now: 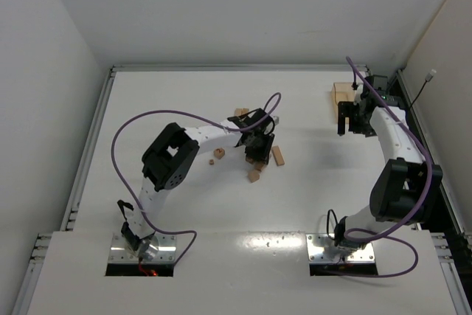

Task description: Build the wood block tower

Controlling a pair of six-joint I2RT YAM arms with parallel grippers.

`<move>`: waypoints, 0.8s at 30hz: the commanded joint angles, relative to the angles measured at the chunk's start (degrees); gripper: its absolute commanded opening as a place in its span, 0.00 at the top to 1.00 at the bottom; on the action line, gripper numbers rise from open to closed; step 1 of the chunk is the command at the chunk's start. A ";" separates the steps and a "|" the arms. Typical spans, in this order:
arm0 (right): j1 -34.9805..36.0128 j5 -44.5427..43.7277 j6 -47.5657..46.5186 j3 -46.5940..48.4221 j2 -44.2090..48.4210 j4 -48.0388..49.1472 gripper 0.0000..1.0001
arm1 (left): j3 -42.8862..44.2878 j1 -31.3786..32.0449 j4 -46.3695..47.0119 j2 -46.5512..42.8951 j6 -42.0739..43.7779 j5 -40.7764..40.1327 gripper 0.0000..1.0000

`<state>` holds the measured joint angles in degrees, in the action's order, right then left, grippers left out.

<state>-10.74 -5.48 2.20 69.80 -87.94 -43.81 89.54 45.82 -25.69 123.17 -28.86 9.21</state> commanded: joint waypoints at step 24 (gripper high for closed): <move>0.55 3.37 0.79 1.30 0.75 0.75 0.23 | 7.76 -2.49 -4.18 8.84 -6.56 -0.42 0.83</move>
<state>-10.63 -2.92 2.20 69.80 -87.94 -43.81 98.08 43.77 -26.17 128.97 -35.05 9.06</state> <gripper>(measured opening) 0.774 0.251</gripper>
